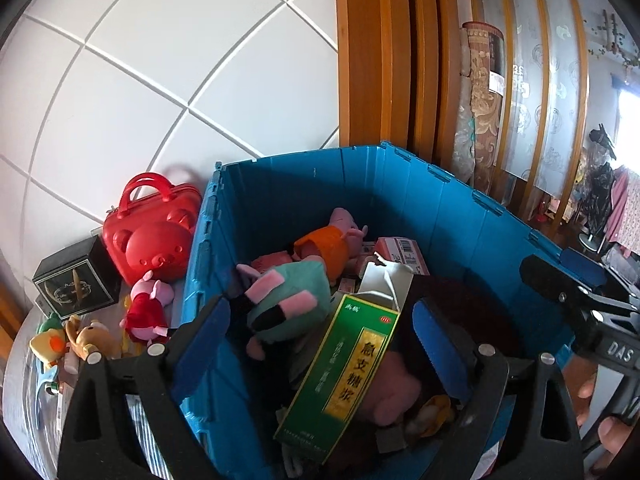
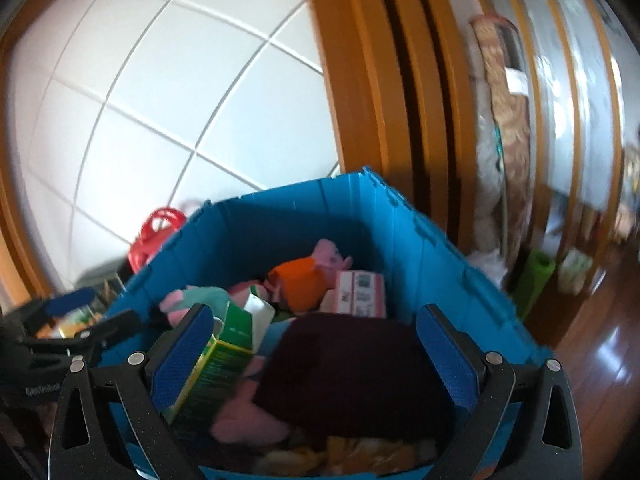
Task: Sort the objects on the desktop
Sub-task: 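Lower both held items into the blue bin and open both tools, then move both tools back toward the white box and grey plush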
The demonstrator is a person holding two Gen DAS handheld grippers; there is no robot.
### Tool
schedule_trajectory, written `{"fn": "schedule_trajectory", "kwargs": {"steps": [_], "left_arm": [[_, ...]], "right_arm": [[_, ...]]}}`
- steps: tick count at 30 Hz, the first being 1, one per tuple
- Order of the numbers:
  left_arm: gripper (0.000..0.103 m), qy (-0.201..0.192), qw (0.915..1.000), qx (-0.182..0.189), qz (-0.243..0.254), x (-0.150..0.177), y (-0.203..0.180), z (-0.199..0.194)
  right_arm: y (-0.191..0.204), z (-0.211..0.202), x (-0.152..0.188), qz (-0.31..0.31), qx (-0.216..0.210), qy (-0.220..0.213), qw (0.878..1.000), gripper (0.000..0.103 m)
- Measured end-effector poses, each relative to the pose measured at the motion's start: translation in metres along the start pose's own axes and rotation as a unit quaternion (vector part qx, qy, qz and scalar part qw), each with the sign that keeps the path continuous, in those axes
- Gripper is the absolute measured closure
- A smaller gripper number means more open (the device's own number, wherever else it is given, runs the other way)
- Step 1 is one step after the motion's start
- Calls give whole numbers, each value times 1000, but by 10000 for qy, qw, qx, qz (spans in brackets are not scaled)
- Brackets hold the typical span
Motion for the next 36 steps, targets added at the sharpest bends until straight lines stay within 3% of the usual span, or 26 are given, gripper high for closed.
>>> {"fn": "schedule_trajectory", "kwargs": {"steps": [11,14,18,20,26,29,32,36], "left_arm": [[9,-143,9997,-42,-208,7,29,-25],[9,-163,9993,-117,-308,13,46,-32],[9,-300,9979,-177,-544,21,83,-46],[9,-442,9966,-189,-664,27,109,-57],[9,-644,9899,-901,-889,56,207,-90],[9,-448,9844,-1250,-1157,84,268,-99],[9,-5,9749,-1832,-1264,124,338,-103],[9,505,9621,-2264,-1437,176,412,-105]], "right_arm": [[30,-19,5,-160,99,-211,9996,0],[52,-25,4,-267,26,-323,9991,0],[94,-29,4,-421,-371,-418,9975,0],[121,-29,6,-508,-587,-444,9960,0],[208,-34,16,-700,-1175,-376,9899,0],[258,-36,24,-922,-1388,-317,9855,0],[310,-35,35,-1183,-1761,-280,9768,0],[371,-22,58,-1597,-2072,-96,9651,0]]}}
Point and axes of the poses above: each gripper's, at about its wrist camera, not at the fingertips, and z roughly the way its jaws point, y to its left, x to its underside, the point moved 7 cm from there along z, roughly the way its jaws point, and after that the axes turned 4 degrees about -y, right-handed, at the moved point
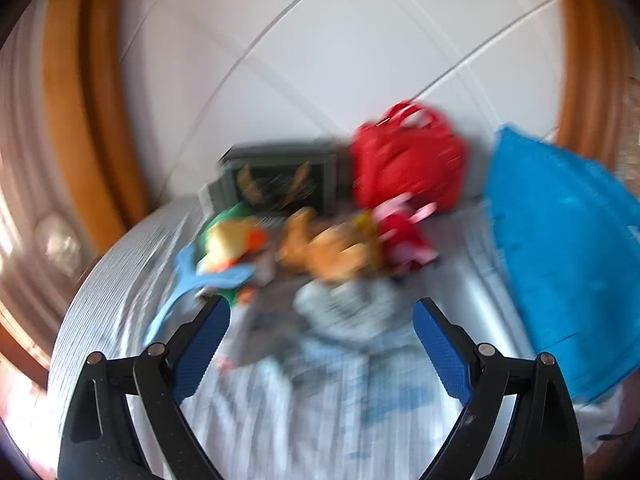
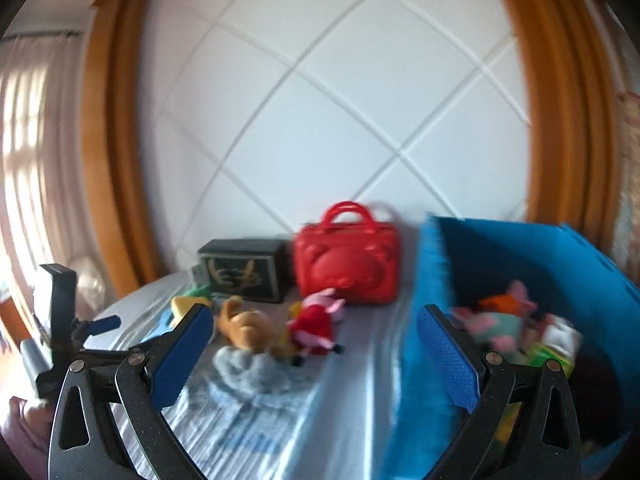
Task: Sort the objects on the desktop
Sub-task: 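Move both tools back toward the white box and grey plush, then grasp the white-and-red box with left tool while right tool grasps the grey plush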
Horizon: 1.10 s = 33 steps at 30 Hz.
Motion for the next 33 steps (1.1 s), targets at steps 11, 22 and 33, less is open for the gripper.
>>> {"fn": "schedule_trajectory", "kwargs": {"steps": [11,22,33], "left_arm": [[9,1156,9916,-409,-419,76,129,98],[9,1802,9824,-338,-360,86,125,200],[9,2286,9727,-254,-318,104,118,259]], "right_arm": [[68,157,88,-133,-582,1722,9832,0],[86,280,168,-645,-963,3046,9454,0],[104,343,214,-715,-1322,3585,9213,0]]}}
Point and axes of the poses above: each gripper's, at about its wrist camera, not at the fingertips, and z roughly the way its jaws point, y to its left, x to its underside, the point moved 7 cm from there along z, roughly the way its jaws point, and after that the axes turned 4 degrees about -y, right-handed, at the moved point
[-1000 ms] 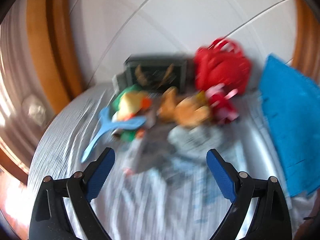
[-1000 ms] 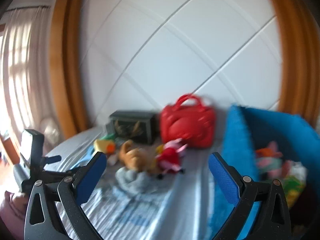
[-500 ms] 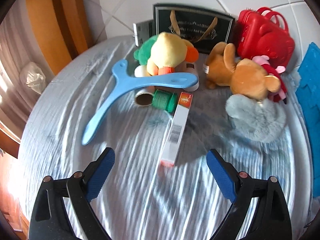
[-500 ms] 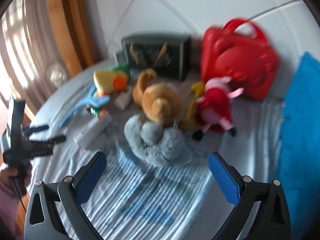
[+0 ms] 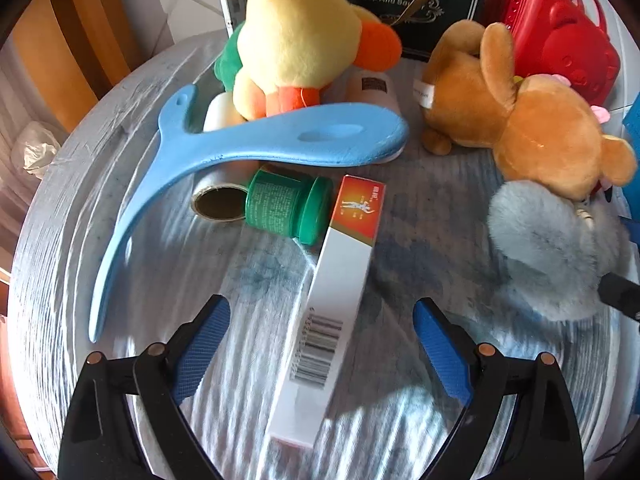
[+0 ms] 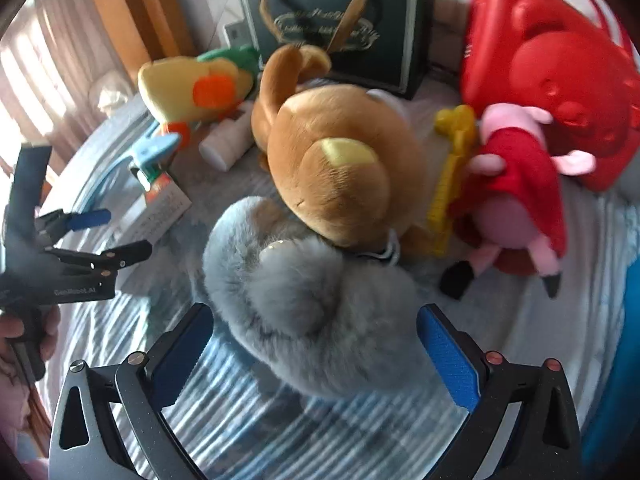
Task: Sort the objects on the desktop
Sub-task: 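Grasp the white-and-red box with left tool while right tool grasps the grey plush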
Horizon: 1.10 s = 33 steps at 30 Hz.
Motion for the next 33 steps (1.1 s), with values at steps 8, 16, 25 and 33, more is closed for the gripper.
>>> {"fn": "schedule_trajectory", "kwargs": {"steps": [8,16,25,33], "left_arm": [[54,214,9997,-59,-85,5,-1,10],[56,201,9997,15,-126,7,-11,7],[80,149,9998,-14,-156,5,-19,9],[81,-58,9999,153,-42,13,-33,-21]], "right_arm": [[14,44,9,245,-503,611,9966,0],[19,42,-2,255,-334,377,9984,0],[12,64,-1,487,-25,394,9980,0],[5,37,5,700,118,74,9974,41]]}}
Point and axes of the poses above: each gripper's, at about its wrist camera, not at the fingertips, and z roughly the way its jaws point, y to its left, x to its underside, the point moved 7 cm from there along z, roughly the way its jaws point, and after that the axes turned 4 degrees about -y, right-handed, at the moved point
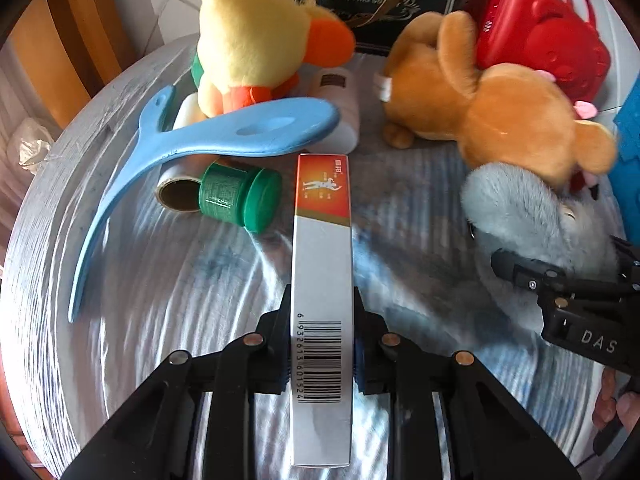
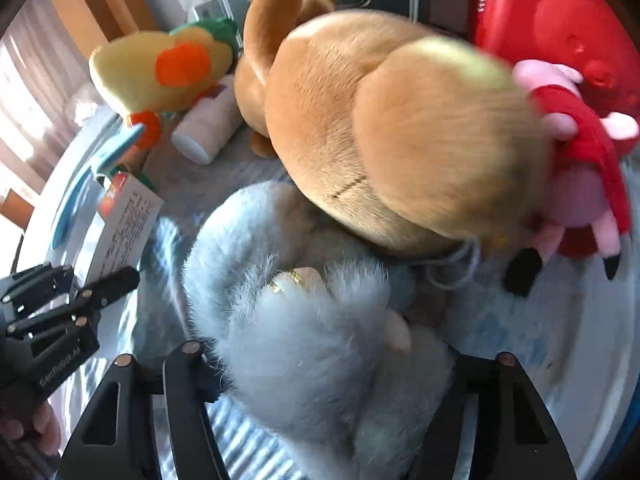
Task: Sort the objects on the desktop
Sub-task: 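Grasp the white-and-red box with left tool while right tool grasps the grey plush, then carry the white box with left tool while right tool carries the grey plush to the bin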
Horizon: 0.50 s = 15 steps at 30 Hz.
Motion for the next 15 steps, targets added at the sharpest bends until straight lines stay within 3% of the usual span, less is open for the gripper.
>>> {"fn": "schedule_trajectory", "kwargs": {"steps": [9,15], "left_arm": [[81,-334,9991,176,189,4,-24,-55],[81,-847,9955,248,353,1,-41,-111]], "right_arm": [[0,-63,15,266,-3,-396,9989,41],[9,-121,23,305,72,-835,9960,41]]}}
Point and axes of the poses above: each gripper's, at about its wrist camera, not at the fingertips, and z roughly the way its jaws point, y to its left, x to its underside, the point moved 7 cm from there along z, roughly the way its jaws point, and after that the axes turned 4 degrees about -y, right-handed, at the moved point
